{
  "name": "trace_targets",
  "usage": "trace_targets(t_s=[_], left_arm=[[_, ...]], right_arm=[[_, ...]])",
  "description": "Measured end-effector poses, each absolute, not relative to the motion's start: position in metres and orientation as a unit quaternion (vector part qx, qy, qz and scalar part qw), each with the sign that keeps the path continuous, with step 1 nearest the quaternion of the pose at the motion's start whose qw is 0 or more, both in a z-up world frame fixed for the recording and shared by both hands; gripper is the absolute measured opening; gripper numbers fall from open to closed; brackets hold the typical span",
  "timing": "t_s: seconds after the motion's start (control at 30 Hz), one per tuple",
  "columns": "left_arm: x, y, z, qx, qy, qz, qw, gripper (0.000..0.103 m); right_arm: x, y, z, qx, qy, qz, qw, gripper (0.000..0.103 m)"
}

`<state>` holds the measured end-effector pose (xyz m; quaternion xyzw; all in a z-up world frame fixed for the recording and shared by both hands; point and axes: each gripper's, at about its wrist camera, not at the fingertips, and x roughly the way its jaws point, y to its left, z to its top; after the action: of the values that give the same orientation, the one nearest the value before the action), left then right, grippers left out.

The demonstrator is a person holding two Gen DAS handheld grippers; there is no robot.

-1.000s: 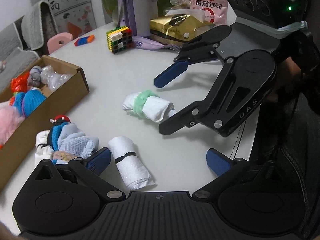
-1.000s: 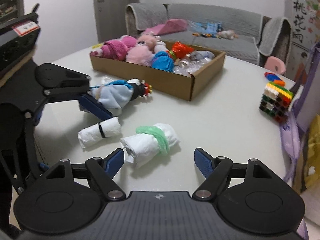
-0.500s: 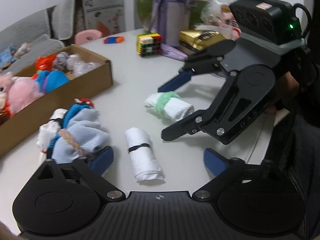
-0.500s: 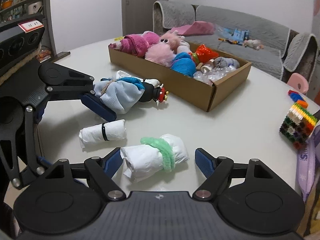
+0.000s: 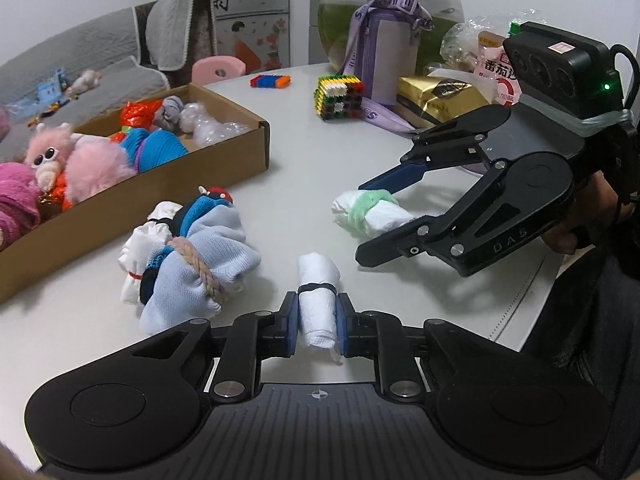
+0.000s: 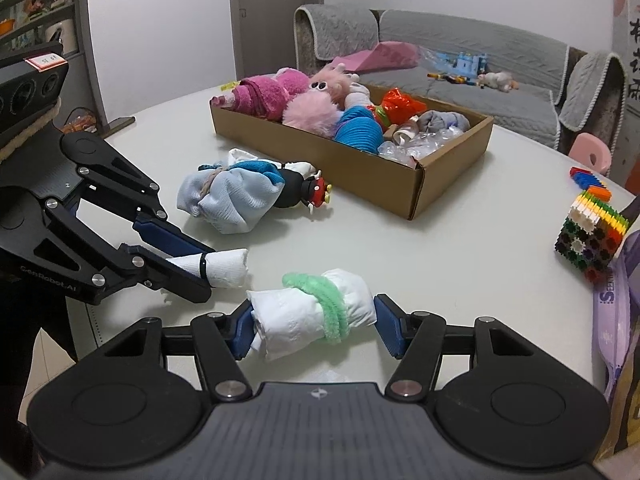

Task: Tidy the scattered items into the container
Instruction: 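Grasp the white roll with black band with the left gripper, then carry both white bundles over the box and open both grippers to drop them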

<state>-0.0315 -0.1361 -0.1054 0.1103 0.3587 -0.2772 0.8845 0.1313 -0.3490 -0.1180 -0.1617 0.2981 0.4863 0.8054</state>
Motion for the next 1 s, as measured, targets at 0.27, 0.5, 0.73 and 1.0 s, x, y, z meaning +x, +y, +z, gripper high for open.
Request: trace_targets(t_s=[0.27, 0.5, 0.73, 1.0], left_arm=[[-0.045, -0.125, -0.078, 0.101, 0.339, -0.270, 0.895, 0.024], [-0.060, -0.100, -0.041, 0.109, 0.317, -0.253, 0.908, 0.024], [-0.052, -0.065, -0.007, 0.102, 0.305, -0.214, 0.922, 0.024], [-0.022, -0.042, 0.038, 0.101, 0.286, -0.179, 0.936, 0.024]], right_arm=[[0.126, -0.357, -0.101, -0.153, 0.285, 0.476, 0.818, 0.056], [0.121, -0.362, -0.074, -0.156, 0.268, 0.469, 0.827, 0.056], [0.123, -0.358, -0.039, -0.158, 0.241, 0.462, 0.839, 0.056], [0.138, -0.337, -0.008, -0.161, 0.215, 0.459, 0.847, 0.056]])
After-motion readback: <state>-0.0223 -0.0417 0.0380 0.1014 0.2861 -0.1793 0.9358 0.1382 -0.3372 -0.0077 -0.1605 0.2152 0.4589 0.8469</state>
